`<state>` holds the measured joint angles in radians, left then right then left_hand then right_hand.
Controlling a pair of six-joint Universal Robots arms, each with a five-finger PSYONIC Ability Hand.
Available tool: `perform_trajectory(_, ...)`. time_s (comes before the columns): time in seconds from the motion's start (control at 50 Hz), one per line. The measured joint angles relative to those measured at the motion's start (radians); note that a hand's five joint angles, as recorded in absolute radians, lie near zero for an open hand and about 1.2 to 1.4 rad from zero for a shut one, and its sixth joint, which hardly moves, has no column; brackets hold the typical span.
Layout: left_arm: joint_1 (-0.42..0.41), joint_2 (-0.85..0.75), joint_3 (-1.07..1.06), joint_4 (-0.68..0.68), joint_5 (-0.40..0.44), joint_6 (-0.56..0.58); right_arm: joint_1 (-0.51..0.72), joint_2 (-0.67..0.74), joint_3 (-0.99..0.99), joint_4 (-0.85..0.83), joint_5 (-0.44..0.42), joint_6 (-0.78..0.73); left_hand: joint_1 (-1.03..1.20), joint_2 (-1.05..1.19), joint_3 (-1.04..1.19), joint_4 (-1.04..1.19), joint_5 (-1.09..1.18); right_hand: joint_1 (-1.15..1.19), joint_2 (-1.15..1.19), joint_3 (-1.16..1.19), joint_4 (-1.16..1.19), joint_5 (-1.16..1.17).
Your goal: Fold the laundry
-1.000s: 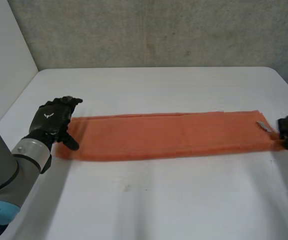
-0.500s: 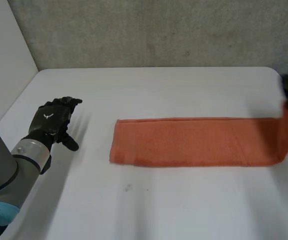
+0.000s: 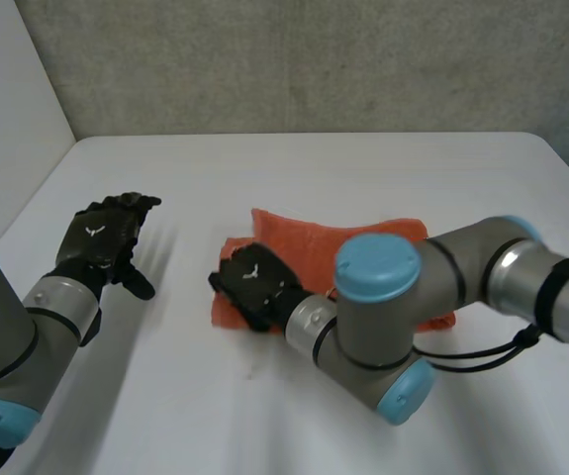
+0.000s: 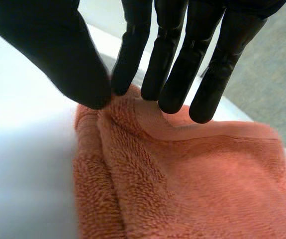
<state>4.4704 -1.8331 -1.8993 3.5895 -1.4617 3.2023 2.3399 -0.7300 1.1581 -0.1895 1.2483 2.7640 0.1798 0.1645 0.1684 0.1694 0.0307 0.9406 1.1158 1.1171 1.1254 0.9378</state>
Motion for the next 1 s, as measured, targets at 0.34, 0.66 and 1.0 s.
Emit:
perform_trajectory(0.34, -0.173, -0.023, 0.116, 0.003, 0.004, 0.0, -0.182, -0.342, 0.205, 0.003, 0.165, 0.199, 0.0, 0.0, 0.0, 0.0, 0.0, -0.724, -0.894, -0.901, -0.888, -0.862)
perform_trajectory(0.66, -0.39, -0.325, 0.421, -0.002, -0.001, 0.006, -0.498, -0.435, 0.568, -0.02, 0.155, 0.168, 0.001, 0.011, 0.005, 0.004, 0.0, -0.68, -0.821, -0.826, -0.83, -0.807)
perform_trajectory(1.0, -0.342, -0.438, 0.451, -0.007, -0.224, 0.234, -0.533, -0.33, 0.581, -0.158, 0.153, -0.032, 0.004, 0.023, 0.016, 0.015, 0.0, 0.005, 0.066, 0.065, 0.065, 0.028)
